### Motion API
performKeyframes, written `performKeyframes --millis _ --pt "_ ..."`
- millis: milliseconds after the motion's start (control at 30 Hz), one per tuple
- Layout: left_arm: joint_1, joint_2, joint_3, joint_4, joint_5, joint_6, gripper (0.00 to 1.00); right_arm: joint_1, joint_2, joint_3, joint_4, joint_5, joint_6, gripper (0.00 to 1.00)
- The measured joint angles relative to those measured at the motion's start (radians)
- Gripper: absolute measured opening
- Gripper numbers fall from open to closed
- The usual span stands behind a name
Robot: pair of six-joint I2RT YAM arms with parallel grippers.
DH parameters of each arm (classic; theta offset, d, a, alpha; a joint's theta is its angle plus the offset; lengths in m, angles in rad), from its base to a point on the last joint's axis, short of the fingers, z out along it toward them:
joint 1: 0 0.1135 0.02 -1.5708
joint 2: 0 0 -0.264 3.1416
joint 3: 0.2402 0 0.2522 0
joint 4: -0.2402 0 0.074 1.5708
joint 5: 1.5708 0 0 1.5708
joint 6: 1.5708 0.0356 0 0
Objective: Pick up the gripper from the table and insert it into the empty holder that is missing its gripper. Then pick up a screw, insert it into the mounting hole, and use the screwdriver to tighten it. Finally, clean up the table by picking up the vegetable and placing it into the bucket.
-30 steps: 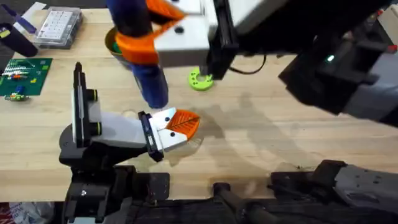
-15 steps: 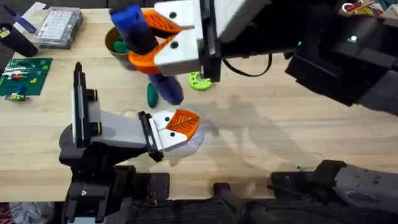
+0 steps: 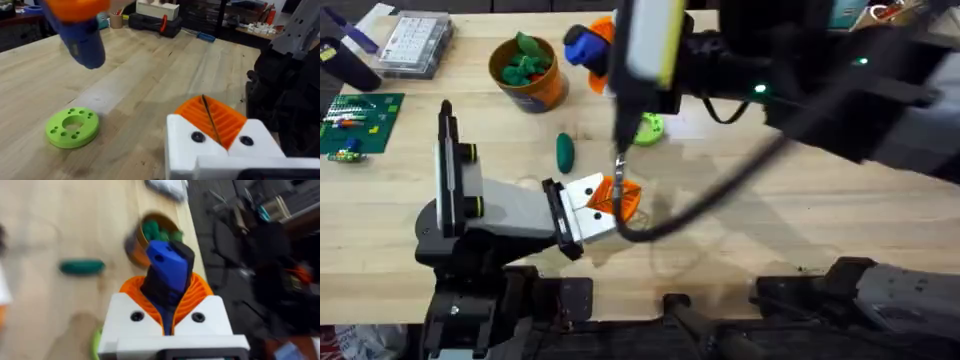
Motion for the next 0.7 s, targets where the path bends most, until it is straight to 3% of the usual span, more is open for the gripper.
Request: performKeyframes --millis 267,467,700 --pt "0.0 0.0 0.0 0.0 0.0 0.0 0.013 -0.091 0.179 0.0 0.001 0.19 -0.172 0.05" --pt "0.0 0.0 0.0 0.0 0.0 0.0 0.013 -0.195 0.32 0.0 0.064 0.241 -0.201 0.05" --pt "0.0 0.0 0.0 0.0 0.0 0.0 0.013 -0.252 0.45 0.0 0.17 0.299 -0.288 0.05"
